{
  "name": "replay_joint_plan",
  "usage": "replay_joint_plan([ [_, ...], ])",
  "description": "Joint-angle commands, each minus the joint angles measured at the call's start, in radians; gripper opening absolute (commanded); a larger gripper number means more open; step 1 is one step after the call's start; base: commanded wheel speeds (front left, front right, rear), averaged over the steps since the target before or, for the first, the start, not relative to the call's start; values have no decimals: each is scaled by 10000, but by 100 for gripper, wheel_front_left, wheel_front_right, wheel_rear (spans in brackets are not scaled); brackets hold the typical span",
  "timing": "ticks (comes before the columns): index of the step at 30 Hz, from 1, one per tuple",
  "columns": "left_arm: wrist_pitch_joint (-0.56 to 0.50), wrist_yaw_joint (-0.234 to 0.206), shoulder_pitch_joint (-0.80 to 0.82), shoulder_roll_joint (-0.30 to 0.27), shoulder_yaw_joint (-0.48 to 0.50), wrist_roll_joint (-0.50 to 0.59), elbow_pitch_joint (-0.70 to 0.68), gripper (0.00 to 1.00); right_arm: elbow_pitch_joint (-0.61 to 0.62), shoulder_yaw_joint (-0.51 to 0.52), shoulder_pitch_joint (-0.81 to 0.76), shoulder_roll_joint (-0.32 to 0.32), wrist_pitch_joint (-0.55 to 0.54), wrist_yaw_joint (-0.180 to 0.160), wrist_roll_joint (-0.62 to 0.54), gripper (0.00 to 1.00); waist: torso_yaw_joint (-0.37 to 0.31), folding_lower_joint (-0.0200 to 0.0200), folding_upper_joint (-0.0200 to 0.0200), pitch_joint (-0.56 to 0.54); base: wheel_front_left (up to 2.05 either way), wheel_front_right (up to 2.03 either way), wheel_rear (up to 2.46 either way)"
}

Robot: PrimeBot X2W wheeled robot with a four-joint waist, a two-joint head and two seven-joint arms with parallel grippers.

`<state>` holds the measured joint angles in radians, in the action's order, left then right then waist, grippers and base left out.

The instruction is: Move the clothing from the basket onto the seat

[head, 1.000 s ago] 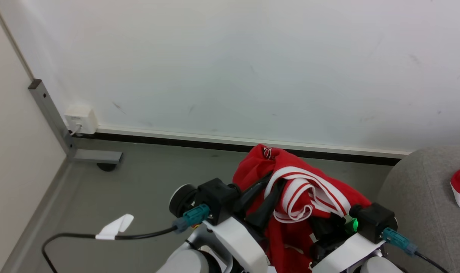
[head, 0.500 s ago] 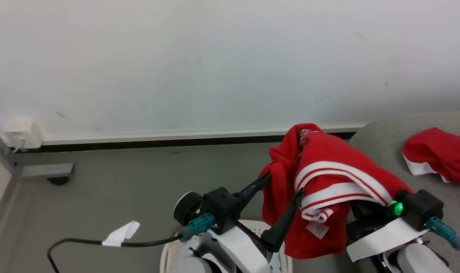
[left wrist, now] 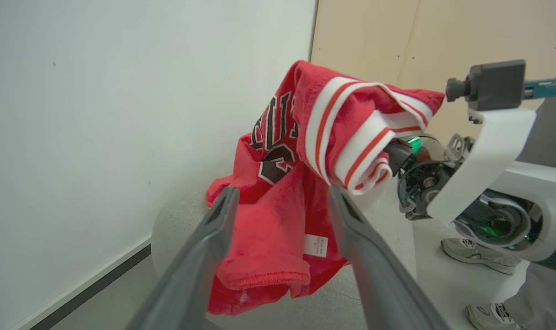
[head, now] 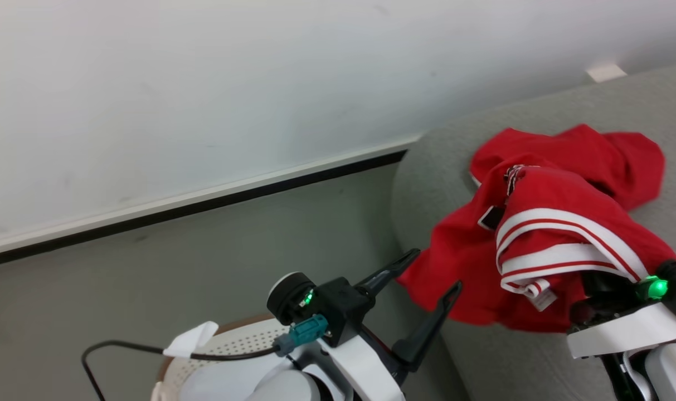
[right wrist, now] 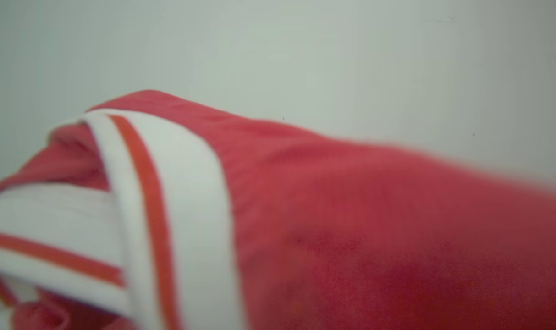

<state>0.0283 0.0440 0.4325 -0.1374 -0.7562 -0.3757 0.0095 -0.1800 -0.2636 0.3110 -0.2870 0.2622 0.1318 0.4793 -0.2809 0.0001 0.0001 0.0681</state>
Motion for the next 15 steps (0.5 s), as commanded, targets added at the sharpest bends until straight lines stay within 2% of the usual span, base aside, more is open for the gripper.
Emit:
replay_joint_plan([
  [1,110,43,123,-57,-19,113,87,100,78,120,-114,-69,33,-23,-50,0,-707,-1,-1,250,0,0,0],
  [8,286,171,299,-120,-130,122,553,100,273,505,-287,-48,35,-23,-77,0,-1613,-1,-1,481,0,0,0],
  [15,390,204,446,-84,-206,159,886,100,400,671,-254,-72,33,-23,-62,0,-2059,-1,-1,615,0,0,0],
])
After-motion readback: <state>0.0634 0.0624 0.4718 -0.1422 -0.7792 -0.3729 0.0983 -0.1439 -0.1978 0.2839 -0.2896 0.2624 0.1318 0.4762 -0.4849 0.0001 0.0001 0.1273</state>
